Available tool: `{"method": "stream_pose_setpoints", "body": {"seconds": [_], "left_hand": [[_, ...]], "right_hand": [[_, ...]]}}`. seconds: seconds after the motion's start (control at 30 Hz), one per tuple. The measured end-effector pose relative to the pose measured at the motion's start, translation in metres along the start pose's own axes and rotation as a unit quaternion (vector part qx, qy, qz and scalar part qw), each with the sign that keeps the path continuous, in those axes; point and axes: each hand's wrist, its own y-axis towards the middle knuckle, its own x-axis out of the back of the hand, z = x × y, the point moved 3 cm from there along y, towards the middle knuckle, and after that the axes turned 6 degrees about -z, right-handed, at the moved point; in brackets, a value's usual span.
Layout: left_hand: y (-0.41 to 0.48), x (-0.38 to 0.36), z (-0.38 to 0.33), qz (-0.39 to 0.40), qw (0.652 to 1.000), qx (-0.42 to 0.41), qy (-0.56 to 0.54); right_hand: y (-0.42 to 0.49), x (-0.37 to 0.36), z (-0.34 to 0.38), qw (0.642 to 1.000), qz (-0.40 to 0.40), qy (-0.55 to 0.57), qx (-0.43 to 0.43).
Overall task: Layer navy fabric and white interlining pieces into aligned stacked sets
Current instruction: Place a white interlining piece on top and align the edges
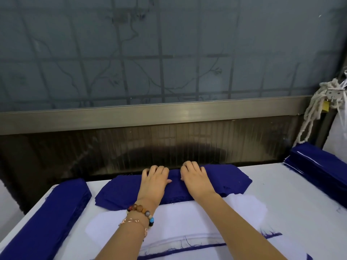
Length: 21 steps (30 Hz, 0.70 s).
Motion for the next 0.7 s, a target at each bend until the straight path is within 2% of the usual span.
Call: {"method": "stream_pose_setpoints", "body": {"seconds": [0.17, 0.53, 0.7], "left_hand": [[-0.0045, 0.0029, -0.0032, -0.036, 0.999, -0.014, 0.013], [-0.0069, 0.0067, -0.0028, -0.035, 0.999, 0.005, 0.04], [-0.0063, 0.0086, 0.0016, -0.025, 0.998, 0.039, 0.048]], "right_hand": [[-0.0029, -0.0017, -0.0016, 1.0, -0.01, 0.004, 0.011], [-0.0052, 0.0026, 0.0012, 0.998, -0.041, 0.03, 0.022], [-0.0021, 0.0028, -0.0038, 1.0, 0.001, 0.003, 0.008]]}}
